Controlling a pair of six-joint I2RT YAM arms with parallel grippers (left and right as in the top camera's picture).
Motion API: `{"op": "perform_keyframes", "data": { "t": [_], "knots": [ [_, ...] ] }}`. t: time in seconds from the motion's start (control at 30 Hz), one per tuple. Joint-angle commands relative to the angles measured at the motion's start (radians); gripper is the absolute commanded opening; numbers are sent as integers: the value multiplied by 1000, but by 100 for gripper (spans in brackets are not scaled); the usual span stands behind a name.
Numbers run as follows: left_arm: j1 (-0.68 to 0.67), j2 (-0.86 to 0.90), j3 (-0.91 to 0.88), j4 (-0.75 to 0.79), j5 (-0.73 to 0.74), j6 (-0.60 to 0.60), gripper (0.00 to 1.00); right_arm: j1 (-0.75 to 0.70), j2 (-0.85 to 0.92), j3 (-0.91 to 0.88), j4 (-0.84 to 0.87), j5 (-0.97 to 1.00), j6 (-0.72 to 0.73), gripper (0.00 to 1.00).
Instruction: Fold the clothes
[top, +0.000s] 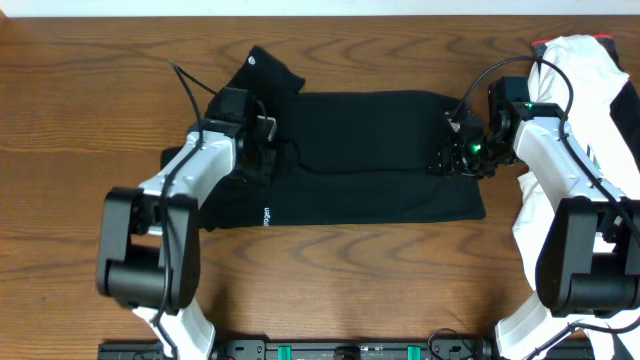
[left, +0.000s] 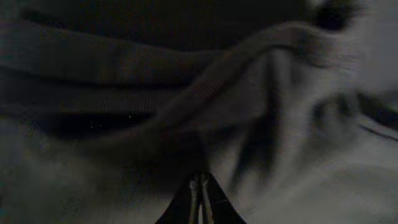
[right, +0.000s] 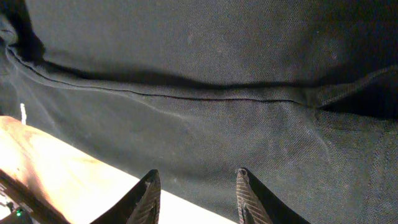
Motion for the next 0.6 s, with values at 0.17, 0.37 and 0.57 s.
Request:
{"op": "perform_keyframes", "data": {
  "t": [0.17, 0.37, 0.57],
  "knots": [
    [2, 15, -3, 124, -20, -2, 6, 6, -8, 6, 10, 3, 13, 41],
    [2, 18, -4, 206, -80, -2, 6, 6, -8, 6, 21, 24, 18, 41],
    [2, 44, -4, 296, -106, 3, 6, 6, -8, 6, 20, 26, 29, 41]
  ]
}}
